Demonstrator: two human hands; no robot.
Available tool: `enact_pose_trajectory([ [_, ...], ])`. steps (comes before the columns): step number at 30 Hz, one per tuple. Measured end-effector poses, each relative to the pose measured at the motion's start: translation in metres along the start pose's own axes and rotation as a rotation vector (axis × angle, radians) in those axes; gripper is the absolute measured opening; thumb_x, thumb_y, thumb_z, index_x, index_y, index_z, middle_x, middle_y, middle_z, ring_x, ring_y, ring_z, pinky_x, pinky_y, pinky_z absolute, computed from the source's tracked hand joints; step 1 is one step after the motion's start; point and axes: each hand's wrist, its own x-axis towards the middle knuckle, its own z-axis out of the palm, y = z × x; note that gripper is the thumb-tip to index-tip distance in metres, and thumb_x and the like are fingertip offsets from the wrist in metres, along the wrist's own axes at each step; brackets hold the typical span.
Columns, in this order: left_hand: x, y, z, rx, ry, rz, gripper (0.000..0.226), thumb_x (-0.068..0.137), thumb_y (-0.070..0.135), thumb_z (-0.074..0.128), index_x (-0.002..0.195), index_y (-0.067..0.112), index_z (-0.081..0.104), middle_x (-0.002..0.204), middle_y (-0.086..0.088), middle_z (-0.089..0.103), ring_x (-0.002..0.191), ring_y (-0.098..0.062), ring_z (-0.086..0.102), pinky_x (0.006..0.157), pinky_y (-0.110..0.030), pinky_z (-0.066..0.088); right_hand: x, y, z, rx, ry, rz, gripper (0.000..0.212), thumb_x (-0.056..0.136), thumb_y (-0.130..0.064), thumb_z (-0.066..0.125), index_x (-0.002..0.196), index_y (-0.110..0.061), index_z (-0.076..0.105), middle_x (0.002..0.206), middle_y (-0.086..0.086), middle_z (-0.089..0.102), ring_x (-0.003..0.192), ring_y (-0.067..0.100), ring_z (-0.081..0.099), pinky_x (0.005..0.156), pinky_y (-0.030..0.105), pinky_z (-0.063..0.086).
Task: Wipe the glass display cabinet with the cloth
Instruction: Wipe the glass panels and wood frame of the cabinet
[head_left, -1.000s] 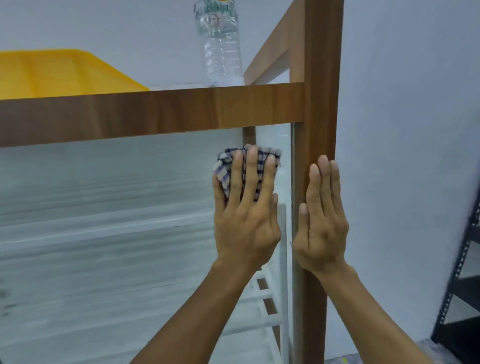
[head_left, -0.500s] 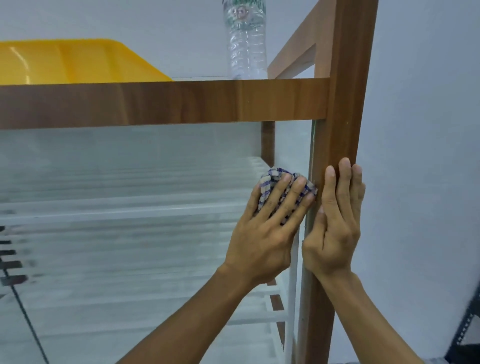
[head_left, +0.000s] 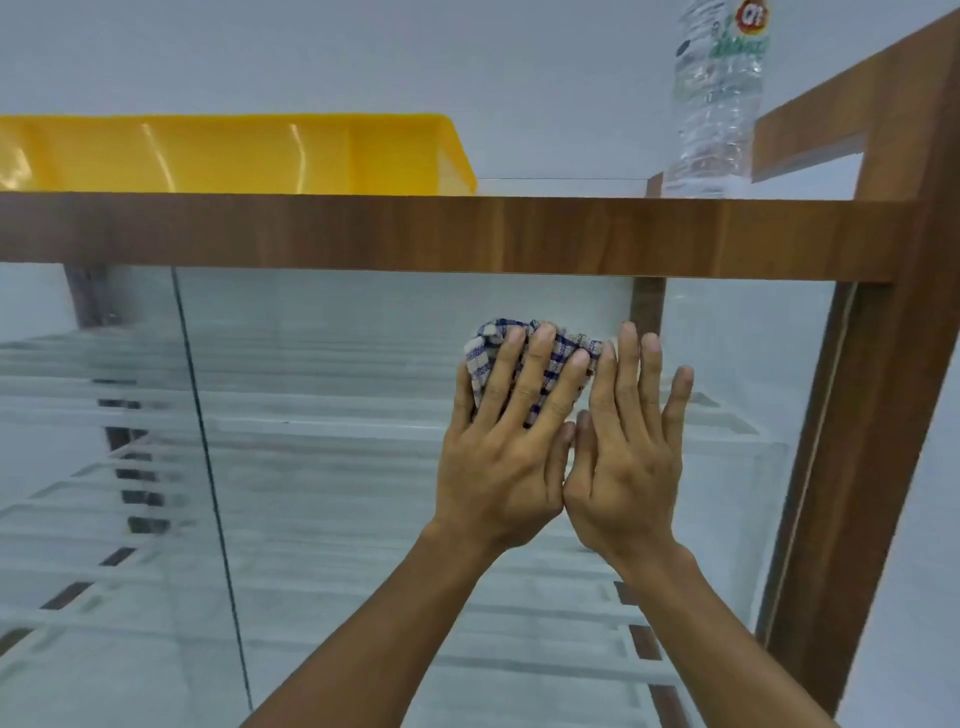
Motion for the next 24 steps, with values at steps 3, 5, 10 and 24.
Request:
enact_pose_trajectory([
  [3,-0.016,-0.044,-0.017,-0.001,0.0,-0.038,0.051,0.11,0.033,0.03,0.159,0.019,0.031,0.167,-0.014,0.025,0.158,-0.03,0.015,0.126,-0.058,0.015,0.003,-0.044,0.025,0.004,-0.003,-0.038,0.054,0.11,-0.026,0.018,0.154,0.002,0.031,0.163,0.019,0.028,0.155,0.033,0.018,0.126,0.06,0.004],
  [5,-0.026,-0.071,-0.028,0.0,0.009,-0.062,0.052,0.109,0.031,0.032,0.159,0.018,0.03,0.167,-0.015,0.026,0.159,-0.029,0.014,0.126,-0.059,0.018,0.006,-0.071,0.041,-0.002,-0.011,-0.065,0.055,0.109,-0.026,0.019,0.155,0.001,0.028,0.164,0.019,0.026,0.155,0.033,0.016,0.126,0.058,0.001],
  [10,-0.043,-0.13,-0.051,0.017,0.024,-0.085,0.053,0.109,0.031,0.033,0.159,0.017,0.025,0.167,-0.015,0.024,0.159,-0.029,0.013,0.124,-0.062,0.022,0.011,-0.13,0.073,-0.01,-0.029,-0.091,0.056,0.105,-0.024,0.028,0.157,-0.001,0.025,0.165,0.018,0.024,0.156,0.033,0.015,0.126,0.058,-0.001],
  [24,-0.093,-0.251,-0.098,0.019,0.13,-0.287,0.054,0.107,0.026,0.038,0.157,0.006,0.029,0.166,-0.02,0.022,0.157,-0.037,0.017,0.124,-0.062,0.023,0.003,-0.21,0.117,-0.095,-0.105,-0.069,0.076,0.094,-0.032,0.049,0.159,-0.002,0.024,0.168,0.02,0.011,0.157,0.036,0.006,0.124,0.062,-0.003],
])
